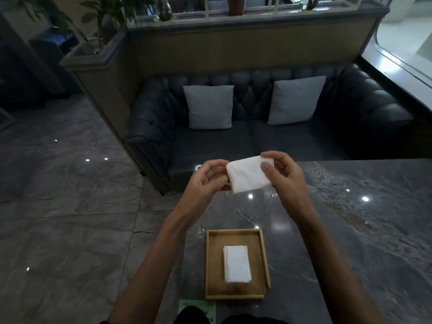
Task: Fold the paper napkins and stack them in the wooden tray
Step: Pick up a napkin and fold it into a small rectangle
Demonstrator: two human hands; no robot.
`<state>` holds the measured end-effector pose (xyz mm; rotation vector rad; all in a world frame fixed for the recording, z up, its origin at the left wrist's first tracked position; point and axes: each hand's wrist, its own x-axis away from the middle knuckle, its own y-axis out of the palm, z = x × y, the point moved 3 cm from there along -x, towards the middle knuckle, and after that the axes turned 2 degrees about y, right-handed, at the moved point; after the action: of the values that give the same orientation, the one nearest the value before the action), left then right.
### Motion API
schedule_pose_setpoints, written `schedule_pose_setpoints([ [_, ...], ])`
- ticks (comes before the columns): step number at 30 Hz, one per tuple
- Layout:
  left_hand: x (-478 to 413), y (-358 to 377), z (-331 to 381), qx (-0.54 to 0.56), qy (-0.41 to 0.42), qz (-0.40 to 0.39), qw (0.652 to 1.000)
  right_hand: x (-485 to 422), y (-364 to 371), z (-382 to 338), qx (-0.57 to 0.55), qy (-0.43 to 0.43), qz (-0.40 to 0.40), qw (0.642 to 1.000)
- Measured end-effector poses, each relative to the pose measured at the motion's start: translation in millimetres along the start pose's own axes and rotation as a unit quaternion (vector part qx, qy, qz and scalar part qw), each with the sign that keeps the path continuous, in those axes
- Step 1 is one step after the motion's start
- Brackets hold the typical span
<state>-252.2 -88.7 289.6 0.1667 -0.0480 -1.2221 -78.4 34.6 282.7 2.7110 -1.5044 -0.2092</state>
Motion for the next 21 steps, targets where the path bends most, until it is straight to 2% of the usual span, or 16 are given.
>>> schedule_pose_setpoints([
  [4, -3, 7, 1, 0.003, -0.045, 0.045, 0.998, 2, 8, -5, 0.018, -0.021, 0.014, 1.000],
  [8, -4, -1, -5, -0.019, -0.020, 0.125, 0.992, 1, 8, -7, 0.034, -0.038, 0.053, 0.997],
  [10, -3, -8, -7, 0.016, -0.018, 0.161, 0.987, -1, 3, -8, 0.041, -0.037, 0.073, 0.996],
  [12, -2, -9, -8, 0.032, -0.029, 0.160, 0.986, -2, 0, -10, 0.046, -0.036, 0.063, 0.996],
  [16, 2, 3, -7, -0.041, -0.027, 0.126, 0.991, -3, 7, -11, 0.048, -0.038, 0.032, 0.998],
  [21, 6, 15, -7, -0.003, -0.070, 0.146, 0.987, 1, 13, -5, 0.042, -0.040, 0.072, 0.996],
])
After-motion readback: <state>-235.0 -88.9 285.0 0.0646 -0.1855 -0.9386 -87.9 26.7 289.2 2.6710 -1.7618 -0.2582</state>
